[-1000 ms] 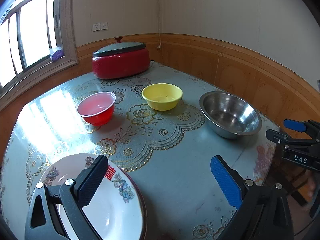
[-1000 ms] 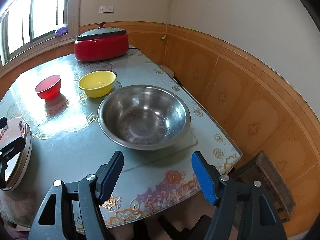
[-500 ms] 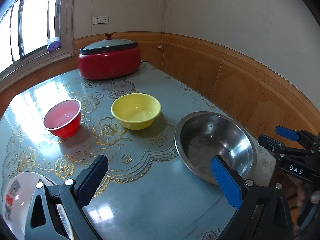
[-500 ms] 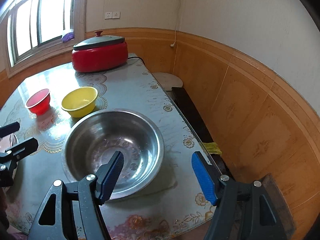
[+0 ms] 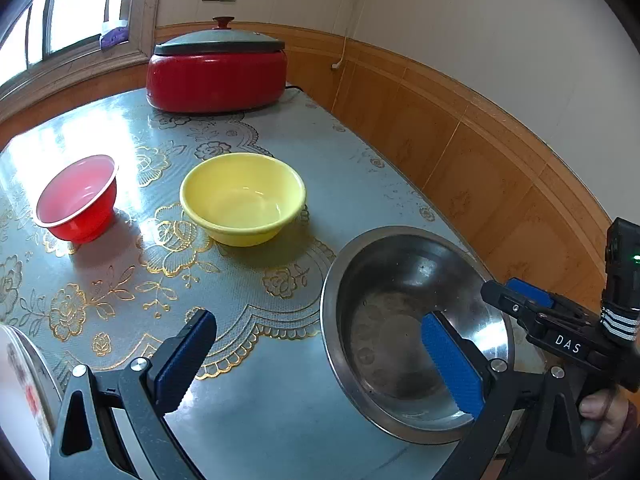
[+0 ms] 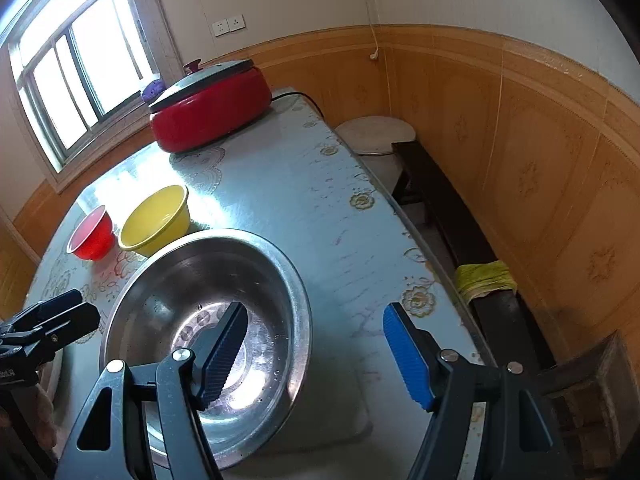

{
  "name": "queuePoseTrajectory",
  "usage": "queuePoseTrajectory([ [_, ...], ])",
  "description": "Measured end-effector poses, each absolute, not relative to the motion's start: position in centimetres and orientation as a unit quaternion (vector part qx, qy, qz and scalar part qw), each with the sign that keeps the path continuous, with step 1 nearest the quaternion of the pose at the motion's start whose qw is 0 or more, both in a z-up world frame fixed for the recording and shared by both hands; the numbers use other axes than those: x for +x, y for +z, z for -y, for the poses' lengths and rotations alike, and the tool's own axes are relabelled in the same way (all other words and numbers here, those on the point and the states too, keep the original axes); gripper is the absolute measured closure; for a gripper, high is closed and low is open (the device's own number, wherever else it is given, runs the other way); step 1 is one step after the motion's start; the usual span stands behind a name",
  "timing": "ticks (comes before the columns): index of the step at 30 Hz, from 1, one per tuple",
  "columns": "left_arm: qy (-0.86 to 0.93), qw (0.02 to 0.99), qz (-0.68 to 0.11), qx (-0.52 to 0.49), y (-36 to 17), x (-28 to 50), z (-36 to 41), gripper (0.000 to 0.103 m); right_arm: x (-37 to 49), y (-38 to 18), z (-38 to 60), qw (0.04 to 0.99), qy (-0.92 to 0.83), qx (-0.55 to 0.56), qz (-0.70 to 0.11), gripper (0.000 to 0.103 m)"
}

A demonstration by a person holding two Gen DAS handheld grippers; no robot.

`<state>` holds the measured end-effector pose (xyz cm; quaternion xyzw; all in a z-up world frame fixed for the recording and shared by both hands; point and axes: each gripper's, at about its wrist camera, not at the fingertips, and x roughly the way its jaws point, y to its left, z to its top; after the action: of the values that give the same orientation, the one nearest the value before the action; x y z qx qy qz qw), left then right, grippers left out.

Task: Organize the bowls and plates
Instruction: 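Lower both tools onto the steel bowl rim and close them, then carry the steel bowl with both tools beside the plate stack and release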

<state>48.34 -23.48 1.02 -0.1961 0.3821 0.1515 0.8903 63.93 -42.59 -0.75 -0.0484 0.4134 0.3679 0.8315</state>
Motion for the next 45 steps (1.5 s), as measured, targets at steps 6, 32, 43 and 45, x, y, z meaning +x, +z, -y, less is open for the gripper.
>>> queuePoseTrajectory([
  [6,0.161,0.885,-0.390,-0.198,0.4,48.9,23.7,0.015,64.3,-2.3,41.9,0.810,0.394,-0.032,-0.433,0.036],
  [32,0.216,0.869,-0.405,-0.184,-0.2,40.0,23.2,0.083,57.5,-3.6,32.6,0.727,0.510,-0.168,-0.427,0.089],
  [43,0.260,0.853,-0.417,-0.178,-1.0,37.5,23.5,0.082,54.9,-4.1,31.2,0.705,0.535,-0.189,-0.426,0.088],
  [45,0.266,0.852,-0.415,-0.178,-0.9,37.3,23.3,0.082,54.9,-4.2,31.0,0.703,0.538,-0.188,-0.427,0.088],
])
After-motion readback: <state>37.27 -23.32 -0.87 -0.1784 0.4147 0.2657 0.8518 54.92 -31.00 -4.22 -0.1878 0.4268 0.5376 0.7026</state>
